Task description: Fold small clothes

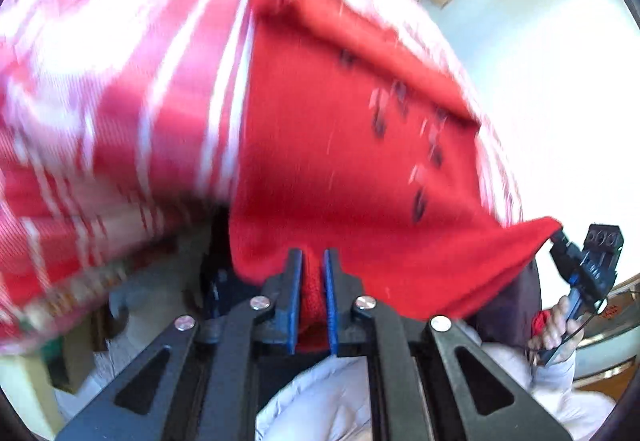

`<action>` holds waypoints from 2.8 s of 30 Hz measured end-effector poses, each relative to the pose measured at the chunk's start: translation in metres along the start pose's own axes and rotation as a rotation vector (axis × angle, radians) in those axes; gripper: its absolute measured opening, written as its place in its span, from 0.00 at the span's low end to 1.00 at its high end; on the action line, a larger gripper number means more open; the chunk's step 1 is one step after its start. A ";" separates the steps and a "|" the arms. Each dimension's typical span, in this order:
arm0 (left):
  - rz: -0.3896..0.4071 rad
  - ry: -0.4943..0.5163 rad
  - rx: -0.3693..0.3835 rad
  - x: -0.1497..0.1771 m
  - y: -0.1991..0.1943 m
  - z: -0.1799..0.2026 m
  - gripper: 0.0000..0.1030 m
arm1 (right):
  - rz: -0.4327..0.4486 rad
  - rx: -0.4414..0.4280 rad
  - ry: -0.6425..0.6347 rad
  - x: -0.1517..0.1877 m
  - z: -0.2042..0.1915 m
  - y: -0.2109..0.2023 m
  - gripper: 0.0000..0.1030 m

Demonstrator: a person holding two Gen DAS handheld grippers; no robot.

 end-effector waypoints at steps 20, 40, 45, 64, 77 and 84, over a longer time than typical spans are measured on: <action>0.189 0.515 -0.432 -0.057 0.012 0.023 0.60 | 0.027 0.085 0.199 -0.125 0.085 0.112 0.06; -0.093 1.321 -0.370 0.082 0.076 0.065 0.65 | 0.054 0.047 0.302 -0.084 0.084 0.058 0.04; -0.108 1.420 -0.360 0.092 0.079 0.070 0.65 | 0.044 0.067 0.312 -0.068 0.087 0.050 0.04; -0.294 1.268 -0.180 0.101 0.098 0.083 0.47 | -0.081 -0.089 0.191 -0.021 0.043 0.050 0.05; -0.106 1.030 -0.161 0.138 0.080 0.069 0.47 | -0.526 -0.223 0.139 0.071 -0.003 0.168 0.83; -0.078 1.010 -0.179 0.161 0.053 0.060 0.47 | -0.591 -0.257 0.149 0.072 -0.012 0.214 0.16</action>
Point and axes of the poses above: each gripper's, at about its wrist camera, not at the fingertips, and y roughly the way its jaws point, z to its right, x to its underside, the point moved 5 cm from there along y, roughly the way its jaws point, and after that the axes turned 7 degrees about -z, right-handed, at the moved point
